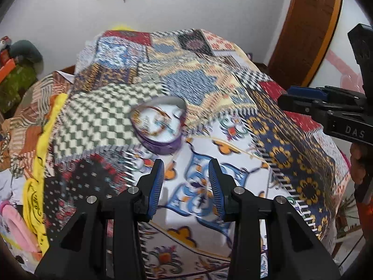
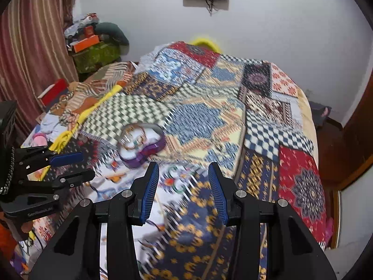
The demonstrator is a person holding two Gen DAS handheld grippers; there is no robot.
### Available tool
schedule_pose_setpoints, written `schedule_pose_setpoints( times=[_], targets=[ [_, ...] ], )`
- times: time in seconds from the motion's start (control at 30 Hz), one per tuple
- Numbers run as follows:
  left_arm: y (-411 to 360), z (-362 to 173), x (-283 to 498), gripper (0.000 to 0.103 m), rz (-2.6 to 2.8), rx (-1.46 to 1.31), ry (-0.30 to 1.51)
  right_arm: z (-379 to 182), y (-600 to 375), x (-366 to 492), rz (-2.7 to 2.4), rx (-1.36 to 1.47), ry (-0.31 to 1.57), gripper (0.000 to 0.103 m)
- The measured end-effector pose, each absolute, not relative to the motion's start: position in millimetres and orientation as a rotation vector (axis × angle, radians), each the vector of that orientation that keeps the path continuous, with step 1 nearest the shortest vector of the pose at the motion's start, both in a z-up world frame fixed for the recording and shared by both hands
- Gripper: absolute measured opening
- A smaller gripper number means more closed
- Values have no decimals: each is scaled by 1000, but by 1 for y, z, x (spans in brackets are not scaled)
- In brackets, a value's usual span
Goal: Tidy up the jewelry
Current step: 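Move both tools back to the last small silver piece on the quilt, then close the left tool on the small silver earring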
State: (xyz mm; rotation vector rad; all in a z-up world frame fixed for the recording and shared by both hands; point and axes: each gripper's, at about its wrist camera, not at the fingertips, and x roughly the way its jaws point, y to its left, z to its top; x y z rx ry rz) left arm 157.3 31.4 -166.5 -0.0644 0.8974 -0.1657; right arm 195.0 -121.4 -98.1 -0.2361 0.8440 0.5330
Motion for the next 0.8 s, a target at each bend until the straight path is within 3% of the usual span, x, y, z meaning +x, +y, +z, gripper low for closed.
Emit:
schedule_pose_setpoints(
  times=[0.37, 0.8],
  targets=[
    [-16, -187, 164, 39, -279, -27, 938, -128, -153, 188, 499, -225, 911, 40],
    [-34, -203, 173, 22, -327, 1, 941, -145, -146, 192, 547, -205, 935, 40]
  ],
)
